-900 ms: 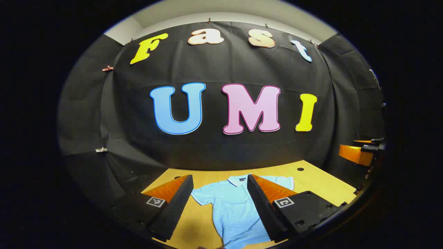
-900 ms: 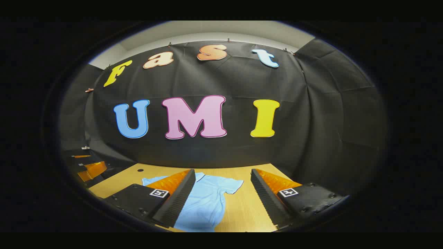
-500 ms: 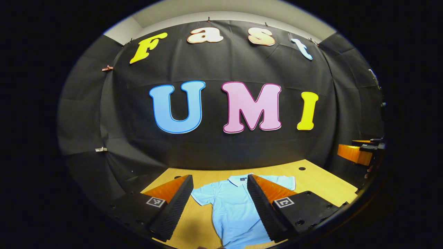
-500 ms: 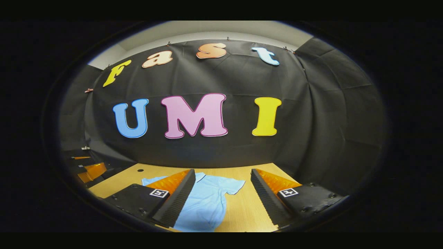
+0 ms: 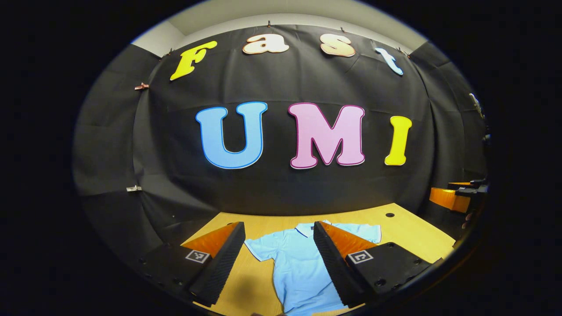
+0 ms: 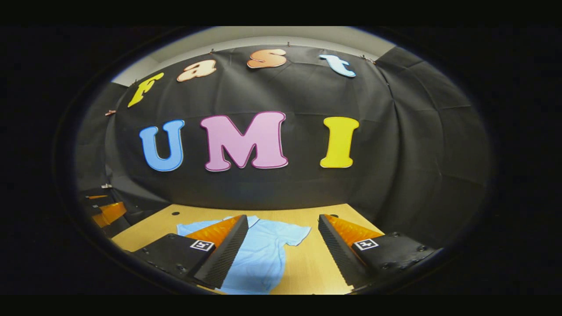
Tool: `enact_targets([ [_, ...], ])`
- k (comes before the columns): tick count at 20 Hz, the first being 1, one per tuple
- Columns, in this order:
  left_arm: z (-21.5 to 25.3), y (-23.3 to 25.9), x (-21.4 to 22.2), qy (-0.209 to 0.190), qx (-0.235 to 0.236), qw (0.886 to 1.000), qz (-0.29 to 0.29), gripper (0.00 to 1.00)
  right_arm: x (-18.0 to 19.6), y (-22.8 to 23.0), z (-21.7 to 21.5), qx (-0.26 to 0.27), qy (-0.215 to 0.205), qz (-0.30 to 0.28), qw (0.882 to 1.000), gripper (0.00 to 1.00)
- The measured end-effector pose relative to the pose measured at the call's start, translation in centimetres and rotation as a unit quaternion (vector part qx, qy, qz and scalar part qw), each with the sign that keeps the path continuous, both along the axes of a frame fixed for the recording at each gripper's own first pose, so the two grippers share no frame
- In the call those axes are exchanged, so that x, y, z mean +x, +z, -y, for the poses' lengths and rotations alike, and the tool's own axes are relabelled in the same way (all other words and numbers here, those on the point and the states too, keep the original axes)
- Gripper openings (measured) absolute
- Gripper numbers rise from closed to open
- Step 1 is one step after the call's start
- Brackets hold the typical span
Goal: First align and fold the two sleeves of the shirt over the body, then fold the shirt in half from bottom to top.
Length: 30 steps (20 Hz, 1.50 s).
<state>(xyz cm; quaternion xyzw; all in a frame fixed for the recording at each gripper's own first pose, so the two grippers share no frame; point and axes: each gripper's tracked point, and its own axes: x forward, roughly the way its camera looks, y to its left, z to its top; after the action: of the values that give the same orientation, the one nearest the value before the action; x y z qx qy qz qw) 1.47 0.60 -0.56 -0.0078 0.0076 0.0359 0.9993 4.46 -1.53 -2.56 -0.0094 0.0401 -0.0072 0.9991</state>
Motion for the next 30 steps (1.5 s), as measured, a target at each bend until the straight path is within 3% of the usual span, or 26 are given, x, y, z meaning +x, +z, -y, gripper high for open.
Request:
enact_targets([
  [5, -0.1, 0.5, 0.4, 0.011, 0.000, 1.000, -0.006, 0.98, 4.8, -2.4, 1.2, -0.014, -0.003, -0.054, 0.998, 0.99],
  [13, -0.3, -1.6, 3.1, 0.034, 0.007, 0.998, -0.055, 0.98, 17.6, -9.1, 3.9, -0.027, 0.000, -0.139, 0.990, 0.99],
  [15, -0.2, -2.3, 4.4, 0.040, 0.002, 0.997, -0.070, 0.98, 22.2, -13.3, 4.8, -0.017, -0.005, -0.181, 0.983, 0.99],
  [19, 0.0, -3.8, 6.4, 0.044, -0.006, 0.995, -0.089, 0.98, 26.7, -20.0, 6.1, -0.015, -0.022, -0.239, 0.971, 0.99],
  [22, 0.7, -4.7, 9.1, 0.025, -0.019, 0.995, -0.093, 0.98, 31.0, -26.4, 8.5, 0.022, -0.069, -0.278, 0.958, 0.98],
  [26, 2.3, -7.2, 11.5, 0.009, -0.056, 0.992, -0.112, 0.98, 31.9, -29.9, 9.3, -0.001, -0.075, -0.307, 0.949, 0.98],
  [28, 2.7, -8.3, 11.7, 0.010, -0.070, 0.990, -0.120, 0.98, 32.6, -30.1, 8.6, -0.003, -0.065, -0.302, 0.951, 0.99],
  [30, 3.0, -9.2, 11.5, 0.010, -0.076, 0.989, -0.128, 0.98, 32.4, -30.1, 8.3, 0.006, -0.054, -0.302, 0.952, 0.89],
])
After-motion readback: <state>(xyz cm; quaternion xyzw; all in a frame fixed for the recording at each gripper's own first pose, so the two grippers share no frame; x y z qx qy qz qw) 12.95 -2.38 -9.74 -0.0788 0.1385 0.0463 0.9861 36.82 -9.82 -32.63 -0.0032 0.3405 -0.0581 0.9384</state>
